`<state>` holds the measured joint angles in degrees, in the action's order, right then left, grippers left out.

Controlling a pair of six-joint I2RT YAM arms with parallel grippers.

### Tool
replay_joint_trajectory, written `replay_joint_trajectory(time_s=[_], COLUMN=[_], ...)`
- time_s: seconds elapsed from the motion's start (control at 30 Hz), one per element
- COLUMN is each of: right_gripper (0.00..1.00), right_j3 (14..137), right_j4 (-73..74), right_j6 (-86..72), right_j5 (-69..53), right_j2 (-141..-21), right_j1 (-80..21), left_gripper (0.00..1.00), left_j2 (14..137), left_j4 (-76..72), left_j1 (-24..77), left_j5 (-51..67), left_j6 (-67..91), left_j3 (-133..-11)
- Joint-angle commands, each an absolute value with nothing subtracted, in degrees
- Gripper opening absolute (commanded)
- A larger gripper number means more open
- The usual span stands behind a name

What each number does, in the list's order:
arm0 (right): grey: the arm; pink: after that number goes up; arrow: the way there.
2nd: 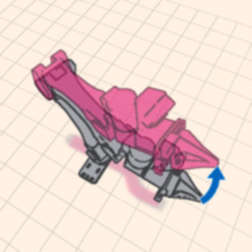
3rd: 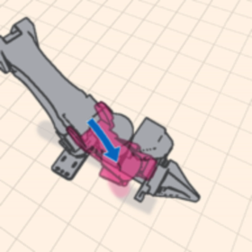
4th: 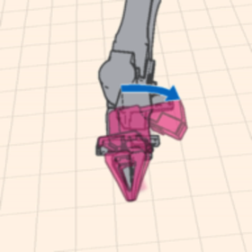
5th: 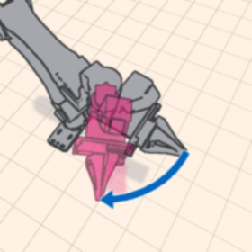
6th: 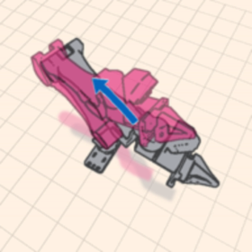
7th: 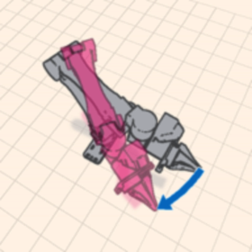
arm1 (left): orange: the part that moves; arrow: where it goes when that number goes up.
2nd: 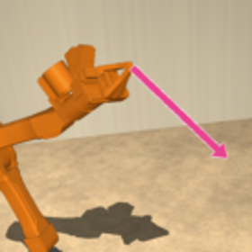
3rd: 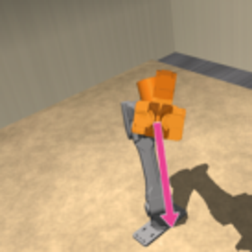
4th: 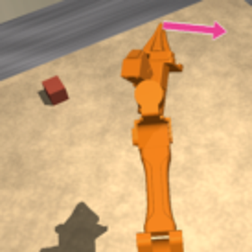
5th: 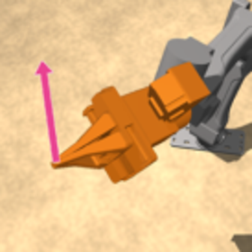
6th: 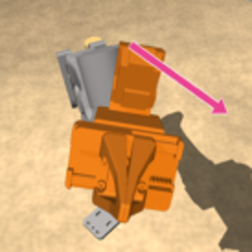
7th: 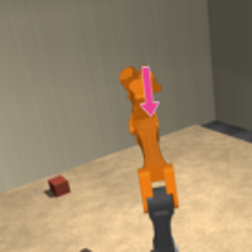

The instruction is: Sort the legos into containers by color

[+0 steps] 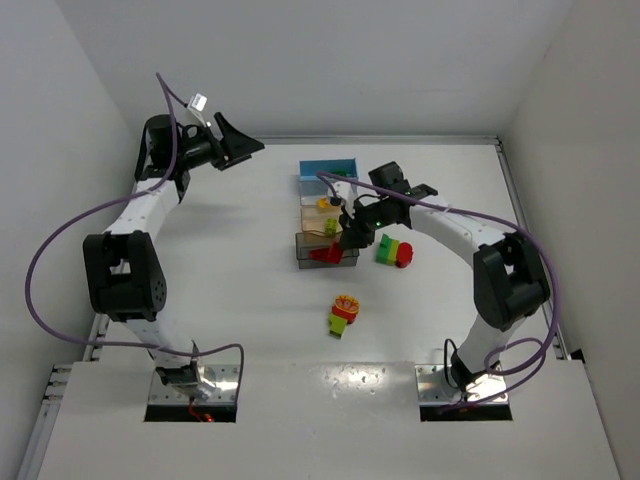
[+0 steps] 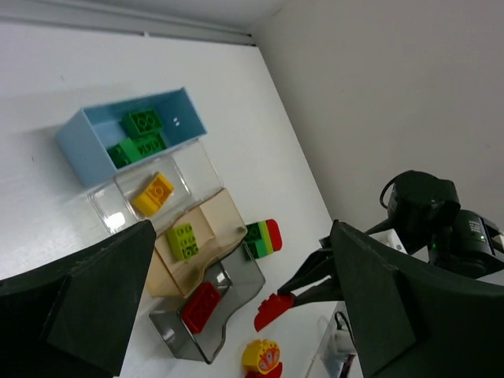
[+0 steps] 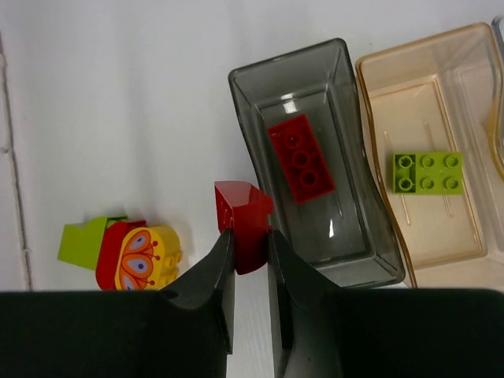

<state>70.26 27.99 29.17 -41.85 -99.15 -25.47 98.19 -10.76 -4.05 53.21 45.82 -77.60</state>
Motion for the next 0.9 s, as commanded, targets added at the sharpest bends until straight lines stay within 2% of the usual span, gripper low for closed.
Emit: replay_joint_trajectory(time_s=[0.0,0.17,0.3,0.33,0.53,0.87], right_gripper=[0.01,0.01,0.01,0.01,0.01,0.01], right_j3=[70.0,70.0,70.0,70.6,70.6,71.6], right_j4=[25.8,23.0,21.9,21.9,20.7,19.0], right_j6=[31.2,30.7,30.1,30.1,30.1,30.1], right_j5=[-39.9,-36.8,-35.7,-35.7,-32.2,-29.9], right_j2=[-97.2,-97.7,-99.0,-99.0,-100.1,-103.8], right_j1=[-25.5,-25.5,-25.5,-25.5,-25.5,-25.5], left_gripper=[1.00,1.00,1.00,1.00,1.00,1.00], left_j2=[91.5,89.9,87.7,87.0,86.4,82.6], left_j4=[-7.2,-2.9,-20.2,-20.3,2.3,5.5], left_j1=[-3.5,-4.1,-8.3,-8.9,-8.9,-7.8], left_j5=[52.2,53.1,60.2,60.2,54.6,51.3], left_j6=[43.2,43.4,54.5,54.5,35.0,28.3], left_j3=[-78.0,-76.1,-64.4,-63.0,-69.3,-67.2])
